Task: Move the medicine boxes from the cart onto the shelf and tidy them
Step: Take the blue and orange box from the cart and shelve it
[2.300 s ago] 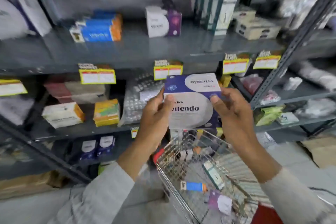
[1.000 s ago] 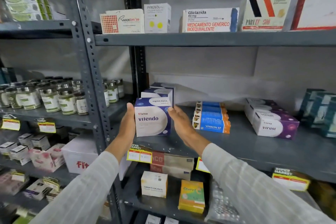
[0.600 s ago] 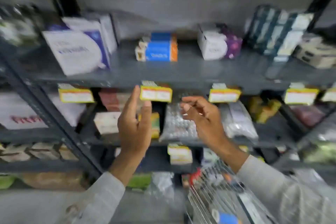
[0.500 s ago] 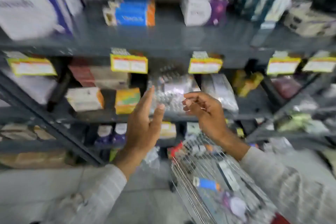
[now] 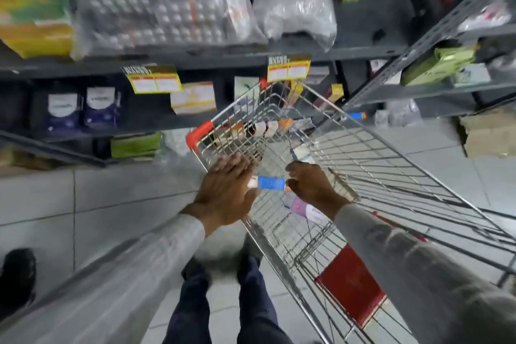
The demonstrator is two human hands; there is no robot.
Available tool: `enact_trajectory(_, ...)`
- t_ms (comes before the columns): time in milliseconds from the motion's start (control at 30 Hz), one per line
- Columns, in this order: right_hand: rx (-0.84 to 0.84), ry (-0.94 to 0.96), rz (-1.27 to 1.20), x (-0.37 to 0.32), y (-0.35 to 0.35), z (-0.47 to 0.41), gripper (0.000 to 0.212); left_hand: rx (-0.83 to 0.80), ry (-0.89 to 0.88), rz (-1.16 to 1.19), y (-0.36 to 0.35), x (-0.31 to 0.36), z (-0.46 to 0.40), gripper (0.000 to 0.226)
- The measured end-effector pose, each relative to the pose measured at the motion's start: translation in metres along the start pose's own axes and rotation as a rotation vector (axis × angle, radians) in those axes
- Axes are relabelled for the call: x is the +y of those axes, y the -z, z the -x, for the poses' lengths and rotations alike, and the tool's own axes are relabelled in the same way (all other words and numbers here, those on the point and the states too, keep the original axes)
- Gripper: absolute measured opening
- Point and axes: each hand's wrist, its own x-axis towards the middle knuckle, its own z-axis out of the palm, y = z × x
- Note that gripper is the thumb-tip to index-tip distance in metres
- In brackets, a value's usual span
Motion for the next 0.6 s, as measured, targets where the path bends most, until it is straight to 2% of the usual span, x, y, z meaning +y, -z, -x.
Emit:
enact_trajectory(133, -0.089, 0.051, 0.139, 0.031, -0.045, -0.029, 0.021, 0.053, -0.046, -0.013, -0.014, -0.008, -0.011, 0.069)
enact_trajectory(367, -0.009, 0.184, 0.342, 0.065, -0.114, -0.072, 0.034, 0.1, -0.06, -0.026, -0.023, -0.014, -0.014, 0.071)
enact_trajectory(600, 0.033, 0.194, 0.403, 0.067, -0.113, -0.074, 0.031, 0.134, -0.071, -0.008, -0.028, -0.015, -0.015, 0.072)
